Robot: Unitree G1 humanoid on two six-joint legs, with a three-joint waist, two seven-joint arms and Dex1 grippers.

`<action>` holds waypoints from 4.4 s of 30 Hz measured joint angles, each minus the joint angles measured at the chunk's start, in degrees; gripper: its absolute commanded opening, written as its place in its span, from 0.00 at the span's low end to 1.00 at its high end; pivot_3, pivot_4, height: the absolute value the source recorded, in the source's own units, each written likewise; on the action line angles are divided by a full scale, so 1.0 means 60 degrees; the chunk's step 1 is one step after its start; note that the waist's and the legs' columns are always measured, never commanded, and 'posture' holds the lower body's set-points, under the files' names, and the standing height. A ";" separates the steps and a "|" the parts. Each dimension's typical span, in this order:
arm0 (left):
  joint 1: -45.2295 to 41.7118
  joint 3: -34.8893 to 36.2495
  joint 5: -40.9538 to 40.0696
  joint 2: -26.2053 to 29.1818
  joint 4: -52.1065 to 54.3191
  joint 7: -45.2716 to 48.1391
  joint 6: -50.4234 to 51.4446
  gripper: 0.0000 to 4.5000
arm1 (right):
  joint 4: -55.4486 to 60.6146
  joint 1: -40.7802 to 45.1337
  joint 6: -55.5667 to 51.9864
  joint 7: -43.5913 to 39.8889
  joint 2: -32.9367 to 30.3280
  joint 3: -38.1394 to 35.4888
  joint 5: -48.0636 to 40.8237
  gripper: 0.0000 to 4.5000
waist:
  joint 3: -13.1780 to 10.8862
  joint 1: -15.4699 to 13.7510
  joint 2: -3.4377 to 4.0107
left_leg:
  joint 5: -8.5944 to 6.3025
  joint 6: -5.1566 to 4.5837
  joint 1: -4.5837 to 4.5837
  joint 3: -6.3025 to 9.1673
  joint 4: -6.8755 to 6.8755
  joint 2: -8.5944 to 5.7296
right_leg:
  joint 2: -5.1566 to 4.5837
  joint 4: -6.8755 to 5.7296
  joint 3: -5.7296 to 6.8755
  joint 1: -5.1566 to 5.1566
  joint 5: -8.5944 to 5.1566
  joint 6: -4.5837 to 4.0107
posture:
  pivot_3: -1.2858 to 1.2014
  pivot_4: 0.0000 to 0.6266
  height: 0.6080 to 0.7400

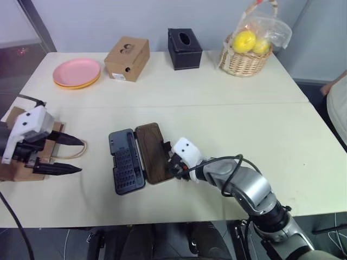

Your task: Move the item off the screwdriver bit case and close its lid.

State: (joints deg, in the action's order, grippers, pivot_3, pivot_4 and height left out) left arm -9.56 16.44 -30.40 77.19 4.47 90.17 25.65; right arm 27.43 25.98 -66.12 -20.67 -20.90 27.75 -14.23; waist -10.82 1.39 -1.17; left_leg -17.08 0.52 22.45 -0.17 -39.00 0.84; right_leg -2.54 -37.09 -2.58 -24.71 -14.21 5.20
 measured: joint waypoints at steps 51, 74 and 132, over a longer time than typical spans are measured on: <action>0.0451 -0.2588 -0.1016 -0.3562 0.3391 -0.2384 0.1474 0.22 | -0.7535 0.2418 1.2552 -0.7949 -0.3255 -0.0363 0.3261 0.00 | 0.0001 -0.0110 0.0001 | -0.0001 -0.0001 -0.0015 0.0057 -0.0021 -0.0022 | -0.0027 -0.0001 -0.0005 0.0047 0.0005 0.0029 | 0.52 0.24 1.00; 0.0174 -0.5245 0.1225 -0.5574 0.2655 -0.3886 0.0446 0.00 | -0.6407 0.1865 1.0118 -0.8143 -0.2880 -0.1000 0.3248 0.43 | 0.0014 -0.0104 0.0008 | 0.0000 -0.0001 -0.0033 0.0066 -0.0021 -0.0023 | -0.0026 -0.0001 0.0001 0.0067 0.0003 0.0024 | 0.52 0.24 1.00; 0.1087 -0.5040 0.1231 -0.5492 0.2525 -0.4320 -0.0285 0.00 | -0.0615 -0.1099 0.8672 -0.5338 -0.3393 -0.2284 0.4970 0.01 | 0.0098 -0.0126 0.0054 | -0.0004 -0.0004 -0.0169 0.0068 0.0023 -0.0002 | -0.0031 0.0042 0.0006 0.0194 -0.0021 -0.0008 | 0.52 0.24 1.00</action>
State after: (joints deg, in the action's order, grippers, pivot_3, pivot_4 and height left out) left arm -3.04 -13.80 -23.01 44.24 19.62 64.24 23.94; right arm 23.74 19.39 -14.09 -52.70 -41.25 14.04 15.59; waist -10.23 0.63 -0.84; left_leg -17.10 0.49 21.43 0.24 -38.86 0.83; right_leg -2.73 -36.84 -2.55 -23.55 -14.34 5.16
